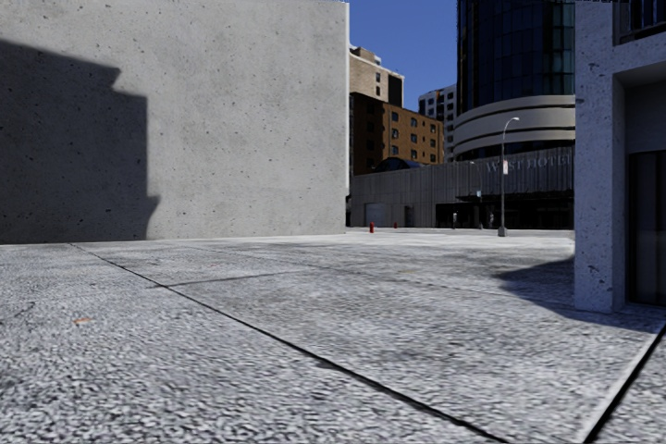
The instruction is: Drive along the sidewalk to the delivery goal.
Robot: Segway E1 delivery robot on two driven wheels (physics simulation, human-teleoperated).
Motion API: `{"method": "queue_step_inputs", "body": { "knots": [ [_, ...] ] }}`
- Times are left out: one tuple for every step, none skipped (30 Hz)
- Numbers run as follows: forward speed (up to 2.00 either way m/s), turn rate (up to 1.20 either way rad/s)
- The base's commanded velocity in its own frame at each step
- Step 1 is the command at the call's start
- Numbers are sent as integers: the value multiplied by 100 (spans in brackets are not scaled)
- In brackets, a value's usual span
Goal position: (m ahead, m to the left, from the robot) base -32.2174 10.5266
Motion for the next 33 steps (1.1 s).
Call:
{"method": "queue_step_inputs", "body": {
  "knots": [
    [110,47],
    [110,47],
    [111,47],
    [111,47],
    [114,47],
    [116,47],
    [116,47],
    [116,47],
    [116,47],
    [116,47],
    [116,47],
    [116,47],
    [116,47],
    [116,47],
    [116,47],
    [116,47],
    [116,47],
    [116,47],
    [116,47],
    [116,47],
    [116,47],
    [116,47],
    [116,47],
    [116,47],
    [116,47],
    [116,47],
    [116,47],
    [116,48],
    [116,48],
    [116,49],
    [116,50],
    [116,50],
    [116,50]
  ]
}}
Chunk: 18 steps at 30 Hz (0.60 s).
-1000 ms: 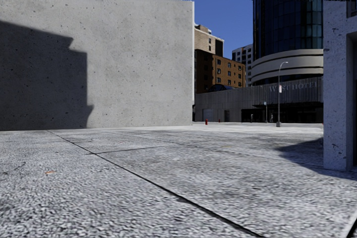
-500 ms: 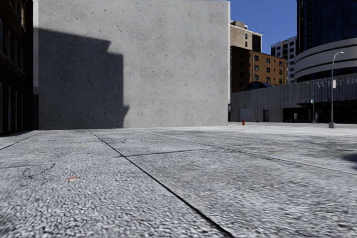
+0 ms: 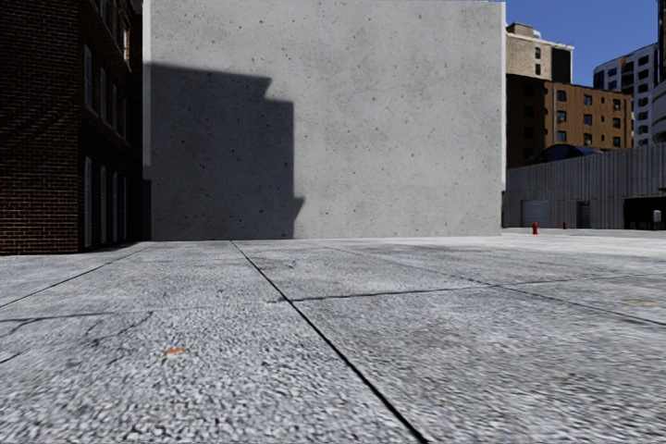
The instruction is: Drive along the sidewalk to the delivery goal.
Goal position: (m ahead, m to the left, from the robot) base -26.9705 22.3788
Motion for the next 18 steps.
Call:
{"method": "queue_step_inputs", "body": {
  "knots": [
    [116,51],
    [116,51],
    [116,51],
    [116,51],
    [116,51],
    [116,51],
    [116,51],
    [116,51],
    [116,51],
    [116,51],
    [116,53],
    [116,53],
    [116,53],
    [116,53],
    [116,53],
    [116,53],
    [116,53],
    [116,53]
  ]
}}
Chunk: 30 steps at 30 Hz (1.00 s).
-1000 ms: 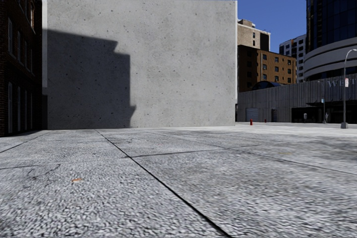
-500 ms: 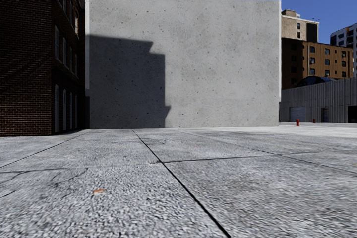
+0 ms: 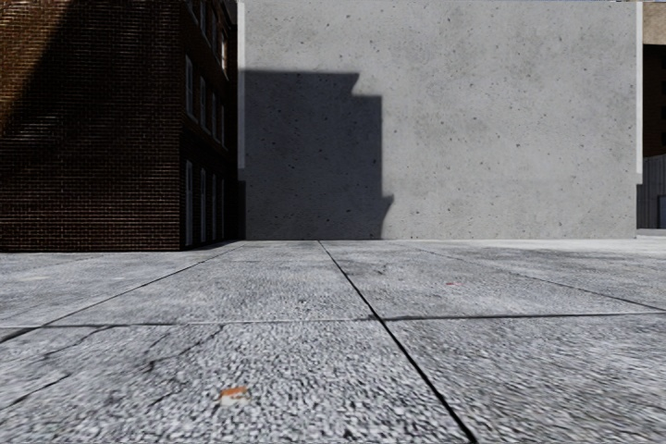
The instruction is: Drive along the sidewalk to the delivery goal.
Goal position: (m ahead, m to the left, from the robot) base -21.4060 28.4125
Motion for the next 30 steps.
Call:
{"method": "queue_step_inputs", "body": {
  "knots": [
    [116,53],
    [116,53],
    [116,53],
    [116,53],
    [116,53],
    [116,53],
    [116,53],
    [116,53],
    [116,53],
    [116,53],
    [116,53],
    [116,53],
    [116,53],
    [116,53],
    [116,54],
    [116,54],
    [116,54],
    [116,54],
    [116,54],
    [116,54],
    [116,54],
    [116,54],
    [116,54],
    [116,54],
    [116,54],
    [116,54],
    [116,54],
    [116,54],
    [116,54],
    [116,54]
  ]
}}
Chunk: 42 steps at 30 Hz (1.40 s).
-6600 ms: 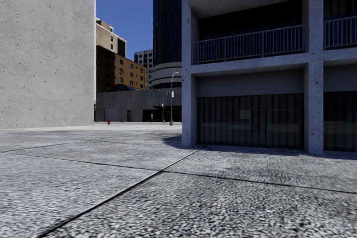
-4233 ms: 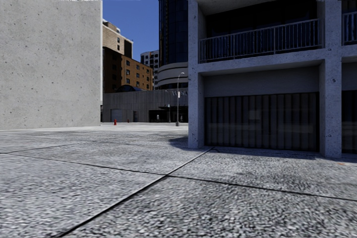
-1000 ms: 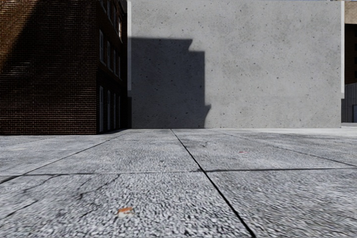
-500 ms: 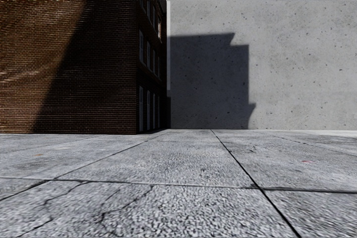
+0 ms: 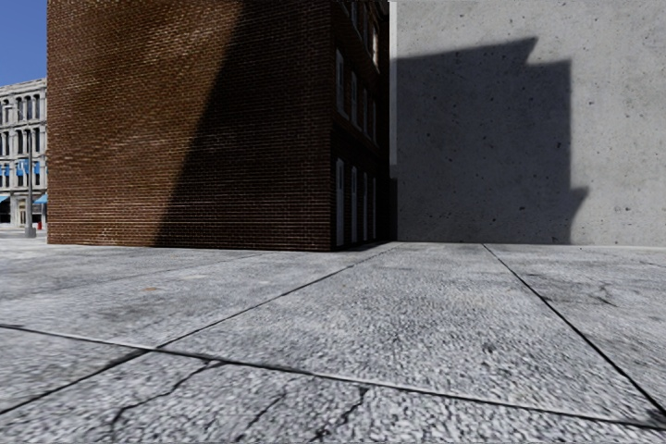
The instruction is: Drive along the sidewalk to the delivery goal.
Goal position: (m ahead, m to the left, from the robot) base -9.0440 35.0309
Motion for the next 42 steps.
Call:
{"method": "queue_step_inputs", "body": {
  "knots": [
    [116,54],
    [116,54],
    [116,54],
    [116,54],
    [117,54],
    [117,54],
    [117,54],
    [117,54],
    [118,54],
    [118,54],
    [118,54],
    [118,54],
    [120,54],
    [122,55],
    [122,55],
    [125,55],
    [126,55],
    [128,55],
    [128,55],
    [129,55],
    [130,55],
    [130,55],
    [130,55],
    [131,55],
    [131,55],
    [131,55],
    [131,55],
    [131,55],
    [131,55],
    [131,55],
    [132,55],
    [132,55],
    [132,55],
    [133,55],
    [135,55],
    [138,55],
    [138,55],
    [140,55],
    [141,56],
    [141,56],
    [141,56],
    [141,56]
  ]
}}
